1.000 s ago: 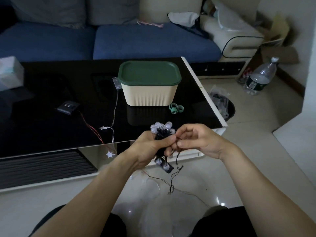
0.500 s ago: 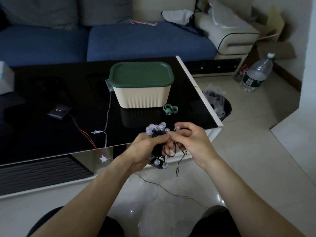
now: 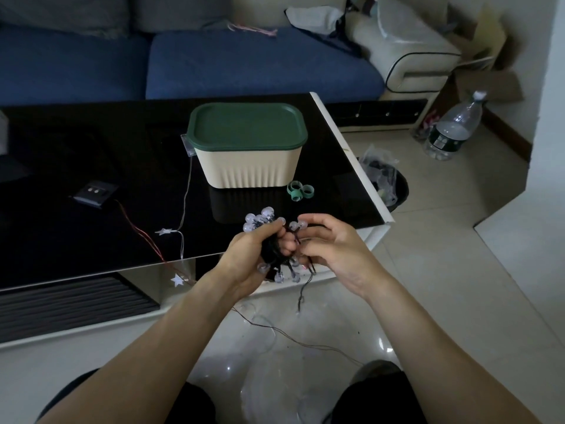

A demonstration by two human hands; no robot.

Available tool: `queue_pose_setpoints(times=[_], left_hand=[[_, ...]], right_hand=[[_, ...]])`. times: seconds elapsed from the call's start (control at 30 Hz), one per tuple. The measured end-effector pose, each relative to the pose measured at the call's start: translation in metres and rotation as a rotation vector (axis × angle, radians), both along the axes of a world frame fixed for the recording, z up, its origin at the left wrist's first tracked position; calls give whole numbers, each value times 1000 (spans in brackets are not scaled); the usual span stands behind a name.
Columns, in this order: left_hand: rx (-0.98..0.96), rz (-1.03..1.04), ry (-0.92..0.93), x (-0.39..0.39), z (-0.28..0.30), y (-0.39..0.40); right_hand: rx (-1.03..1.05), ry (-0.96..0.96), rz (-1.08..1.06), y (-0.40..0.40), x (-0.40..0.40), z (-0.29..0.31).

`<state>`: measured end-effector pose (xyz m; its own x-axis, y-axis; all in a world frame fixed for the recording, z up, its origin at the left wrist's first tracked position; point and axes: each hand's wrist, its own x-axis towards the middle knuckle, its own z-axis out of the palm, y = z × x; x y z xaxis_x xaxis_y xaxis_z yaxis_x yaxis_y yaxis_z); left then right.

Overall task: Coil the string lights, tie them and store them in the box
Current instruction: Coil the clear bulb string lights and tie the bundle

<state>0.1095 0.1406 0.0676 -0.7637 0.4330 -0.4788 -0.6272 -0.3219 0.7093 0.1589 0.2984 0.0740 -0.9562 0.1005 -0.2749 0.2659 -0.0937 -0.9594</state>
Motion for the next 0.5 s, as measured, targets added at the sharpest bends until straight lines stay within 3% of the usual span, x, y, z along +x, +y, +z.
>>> queue_pose_setpoints(times=[0.17, 0.33, 0.5], left_hand=[[0, -83, 104, 2, 3, -4], [8, -143, 214, 4, 6, -11], [48, -63, 164, 4, -2, -7]], right_hand=[[160, 101, -76, -6, -2, -2], [166, 135, -106, -9, -3, -2], [-29, 63, -51, -7, -4, 0]])
